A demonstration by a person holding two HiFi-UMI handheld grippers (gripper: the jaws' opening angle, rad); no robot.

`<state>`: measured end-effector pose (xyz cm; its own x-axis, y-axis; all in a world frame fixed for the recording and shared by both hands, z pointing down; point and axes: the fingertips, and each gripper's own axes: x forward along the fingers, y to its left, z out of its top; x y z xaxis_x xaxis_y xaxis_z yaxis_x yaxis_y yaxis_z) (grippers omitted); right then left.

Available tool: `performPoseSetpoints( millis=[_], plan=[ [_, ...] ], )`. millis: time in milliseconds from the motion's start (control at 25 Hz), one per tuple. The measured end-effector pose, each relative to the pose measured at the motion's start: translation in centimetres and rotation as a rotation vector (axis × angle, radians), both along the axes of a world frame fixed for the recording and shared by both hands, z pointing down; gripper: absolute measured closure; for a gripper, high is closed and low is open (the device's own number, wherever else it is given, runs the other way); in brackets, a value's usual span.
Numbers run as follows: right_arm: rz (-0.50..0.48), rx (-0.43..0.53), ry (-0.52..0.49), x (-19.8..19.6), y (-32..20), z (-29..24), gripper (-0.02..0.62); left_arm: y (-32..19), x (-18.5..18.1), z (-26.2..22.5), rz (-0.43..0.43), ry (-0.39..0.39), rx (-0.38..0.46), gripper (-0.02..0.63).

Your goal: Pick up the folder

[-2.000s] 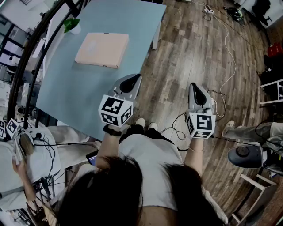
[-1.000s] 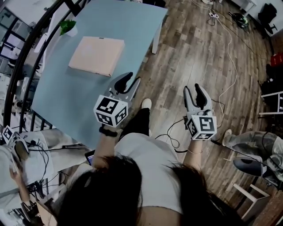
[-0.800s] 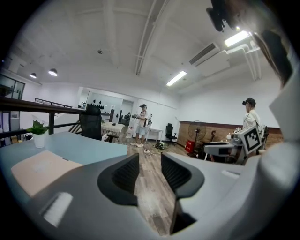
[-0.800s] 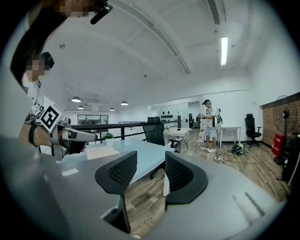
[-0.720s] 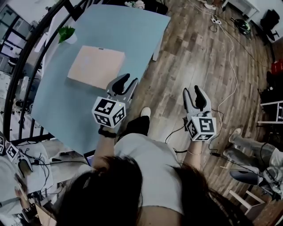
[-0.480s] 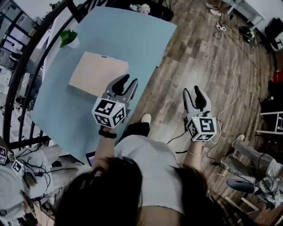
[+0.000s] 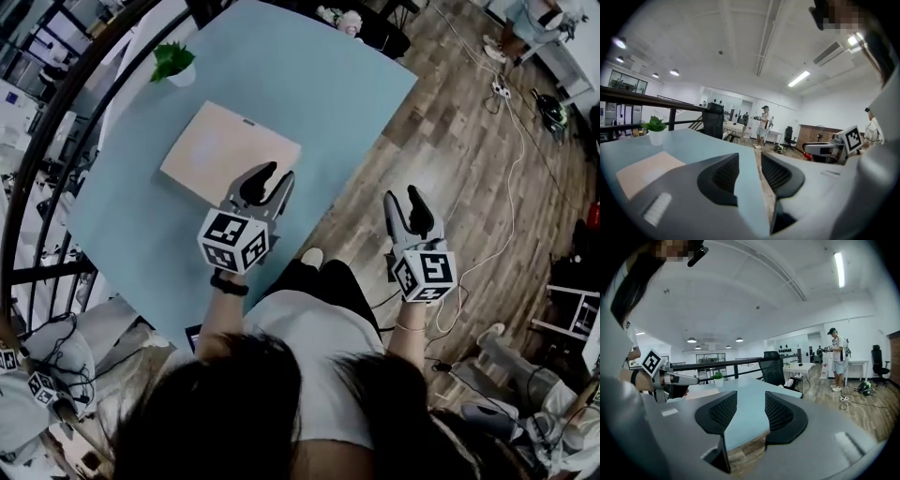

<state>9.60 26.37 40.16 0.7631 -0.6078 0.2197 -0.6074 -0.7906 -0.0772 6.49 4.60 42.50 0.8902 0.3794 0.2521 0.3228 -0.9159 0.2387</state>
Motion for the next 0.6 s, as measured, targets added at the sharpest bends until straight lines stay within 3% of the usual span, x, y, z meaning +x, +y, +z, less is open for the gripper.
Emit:
performPoseSetpoints(
  millis=[120,600],
  plan=[
    [-0.078,0.0,-0.011,1.6,-3.3,0.5,0.433,-2.8,-0.5,0.7,-0.082,-0.013,-0.009,0.451],
    [-0.534,0.027,-0.043,8.9,-19.2,1.6,0.433,-14.6,-5.6,2.3,-0.601,-0.039,-0.012,0.451]
  ],
)
